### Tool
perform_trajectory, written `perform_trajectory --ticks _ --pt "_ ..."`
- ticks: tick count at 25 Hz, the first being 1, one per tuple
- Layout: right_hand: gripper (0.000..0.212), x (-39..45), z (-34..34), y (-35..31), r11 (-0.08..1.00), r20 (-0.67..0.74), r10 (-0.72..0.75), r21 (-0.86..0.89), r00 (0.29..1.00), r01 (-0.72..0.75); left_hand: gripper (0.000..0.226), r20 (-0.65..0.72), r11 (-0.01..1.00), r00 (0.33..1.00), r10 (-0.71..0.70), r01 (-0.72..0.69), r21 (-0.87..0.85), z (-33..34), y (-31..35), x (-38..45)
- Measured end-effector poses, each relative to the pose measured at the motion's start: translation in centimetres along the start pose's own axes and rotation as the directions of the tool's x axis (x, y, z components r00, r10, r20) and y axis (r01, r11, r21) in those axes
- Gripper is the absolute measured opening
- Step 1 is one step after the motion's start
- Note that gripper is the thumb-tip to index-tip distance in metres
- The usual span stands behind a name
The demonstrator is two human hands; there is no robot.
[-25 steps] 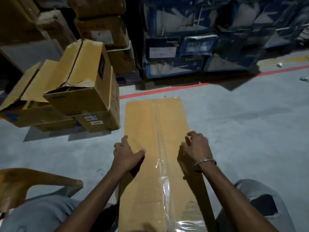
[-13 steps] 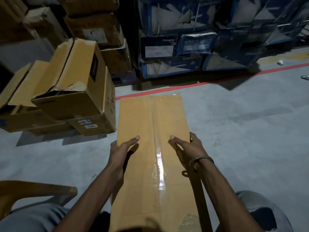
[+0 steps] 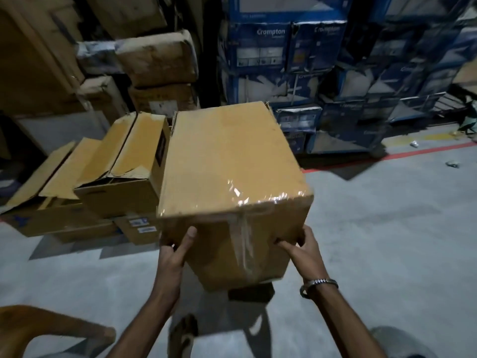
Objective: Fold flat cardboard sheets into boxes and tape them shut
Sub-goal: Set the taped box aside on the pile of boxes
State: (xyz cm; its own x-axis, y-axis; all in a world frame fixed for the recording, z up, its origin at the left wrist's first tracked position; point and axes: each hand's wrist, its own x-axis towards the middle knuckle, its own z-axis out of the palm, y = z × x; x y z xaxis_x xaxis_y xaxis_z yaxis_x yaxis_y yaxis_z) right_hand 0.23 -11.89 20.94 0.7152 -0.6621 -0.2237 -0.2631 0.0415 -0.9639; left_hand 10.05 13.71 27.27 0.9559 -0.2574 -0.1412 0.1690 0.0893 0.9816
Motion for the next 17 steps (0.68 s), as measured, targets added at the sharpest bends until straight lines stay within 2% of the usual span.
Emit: perform_trajectory --ticks 2,4,7,9,11,13,15,17 --pt "0.057 -0.1 0.3 1.0 0.996 0.025 0.040 -0.076 0.999 -0.038 0.118 -0.032 0.997 0.998 -0.061 0.059 -0.045 -0.8 -0.3 -0.2" --pt "0.054 0.0 0.8 1.4 0.993 0.056 0.081 -0.090 0.995 -0.076 0.135 -0.066 0.992 0.992 -0.107 0.102 -0.076 -1.4 -1.0 0.0" --pt "0.065 0.0 0.9 0.3 0.995 0.051 0.093 0.016 0.994 -0.094 0.128 -0.109 0.988 0.984 -0.140 0.146 0.052 -1.9 -1.8 0.7" --pt "0.059 -0.5 0.8 -1.1 0.994 0.017 0.032 0.100 0.999 -0.034 0.121 -0.125 0.977 0.983 -0.134 0.152 0.149 -1.9 -1.8 1.3" --pt "0.074 -1.2 1.0 -2.2 0.994 -0.073 -0.056 0.094 0.996 0.063 0.094 -0.112 0.962 0.991 -0.079 0.106 0.253 -1.3 -1.4 1.5" --pt "0.083 -1.7 1.4 -3.3 0.995 -0.223 -0.100 -0.026 0.970 0.097 0.065 -0.075 0.932 0.997 -0.022 0.047 0.359 -0.4 -1.5 1.6" --pt "0.098 -1.9 1.9 -4.3 0.952 -0.304 -0.153 -0.301 0.940 0.057 0.058 -0.052 0.897 0.998 0.020 0.005 0.441 0.1 -1.8 1.6" --pt "0.121 -2.3 2.6 -5.2 0.762 -0.253 -0.239 -0.647 0.937 0.019 0.057 -0.019 0.850 0.996 0.085 -0.063 0.523 0.0 -2.1 1.5"
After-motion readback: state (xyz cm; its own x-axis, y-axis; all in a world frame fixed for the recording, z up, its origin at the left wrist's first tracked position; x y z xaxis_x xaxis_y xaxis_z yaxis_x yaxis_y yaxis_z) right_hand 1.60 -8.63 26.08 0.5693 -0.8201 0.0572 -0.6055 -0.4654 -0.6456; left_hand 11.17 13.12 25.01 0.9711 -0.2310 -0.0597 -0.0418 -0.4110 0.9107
